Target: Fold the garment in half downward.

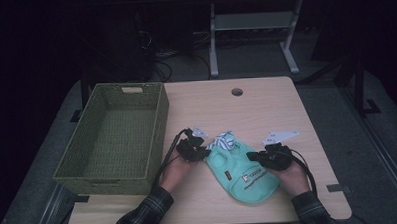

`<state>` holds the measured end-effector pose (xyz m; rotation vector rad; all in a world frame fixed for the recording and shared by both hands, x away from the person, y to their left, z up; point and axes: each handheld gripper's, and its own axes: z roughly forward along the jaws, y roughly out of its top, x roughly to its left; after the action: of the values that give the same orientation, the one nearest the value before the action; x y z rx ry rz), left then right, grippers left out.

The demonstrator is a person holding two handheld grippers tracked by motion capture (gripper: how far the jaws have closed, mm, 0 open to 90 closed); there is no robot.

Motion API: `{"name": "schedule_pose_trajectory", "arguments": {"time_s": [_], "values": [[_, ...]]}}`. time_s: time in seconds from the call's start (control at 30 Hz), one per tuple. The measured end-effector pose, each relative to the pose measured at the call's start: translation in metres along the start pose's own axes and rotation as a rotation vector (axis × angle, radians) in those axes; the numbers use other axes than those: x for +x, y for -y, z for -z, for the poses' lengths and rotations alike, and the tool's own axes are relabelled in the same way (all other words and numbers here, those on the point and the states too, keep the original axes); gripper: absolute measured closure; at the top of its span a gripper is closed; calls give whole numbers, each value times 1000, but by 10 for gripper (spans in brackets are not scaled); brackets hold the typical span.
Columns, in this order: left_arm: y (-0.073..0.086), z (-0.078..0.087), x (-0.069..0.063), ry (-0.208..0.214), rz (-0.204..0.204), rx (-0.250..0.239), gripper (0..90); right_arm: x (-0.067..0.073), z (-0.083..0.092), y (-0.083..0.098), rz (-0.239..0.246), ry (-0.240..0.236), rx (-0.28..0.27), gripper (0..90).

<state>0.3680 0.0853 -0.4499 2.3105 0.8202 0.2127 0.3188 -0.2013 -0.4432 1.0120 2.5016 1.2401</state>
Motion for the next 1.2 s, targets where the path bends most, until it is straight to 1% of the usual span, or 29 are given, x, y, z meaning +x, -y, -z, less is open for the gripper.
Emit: {"name": "schedule_pose_trajectory", "arguments": {"time_s": [0.1,0.17,0.23,0.33,0.37,0.4,0.47,0.5,0.53,0.57,0.7,0.8,0.83,0.87,1.07,1.1,1.13,1.17,1.2], "values": [[-2,4,0,2,10,-24,808,4,-4,-2,11,-9,4,898],[-3,6,-1,4,15,-35,808,6,-8,-5,6,-19,8,898],[-4,8,-1,5,13,-42,808,8,-12,-7,12,-26,7,898],[-6,10,-2,10,15,-54,808,10,-20,-9,11,-33,20,898],[-6,11,-2,12,19,-61,808,9,-23,-9,21,-36,21,898],[-7,11,-3,12,21,-65,808,11,-27,-10,13,-40,31,898],[-8,13,-3,12,15,-72,809,11,-31,-10,26,-44,33,898],[-8,14,-3,14,21,-79,809,12,-34,-10,20,-43,44,898],[-9,15,-3,15,14,-81,809,12,-36,-10,20,-44,48,898],[-9,16,-4,14,15,-88,809,11,-39,-10,23,-46,52,898],[-13,21,-5,17,9,-109,810,9,-46,-9,13,-42,69,899],[-16,26,-7,23,4,-133,811,9,-52,-8,15,-43,87,898],[-17,27,-8,26,-1,-140,811,8,-54,-8,26,-44,92,899],[-18,29,-9,27,-1,-148,812,9,-56,-8,20,-42,96,899],[-25,42,-12,33,-29,-205,817,9,-62,-13,38,-27,89,900],[-27,44,-13,35,-27,-216,818,9,-64,-14,40,-23,86,900],[-28,48,-13,37,-37,-221,819,9,-65,-15,53,-21,81,900],[-30,50,-14,40,-33,-233,820,9,-66,-16,49,-18,79,900],[-31,52,-15,42,-40,-239,821,9,-67,-16,50,-16,76,900]]}}
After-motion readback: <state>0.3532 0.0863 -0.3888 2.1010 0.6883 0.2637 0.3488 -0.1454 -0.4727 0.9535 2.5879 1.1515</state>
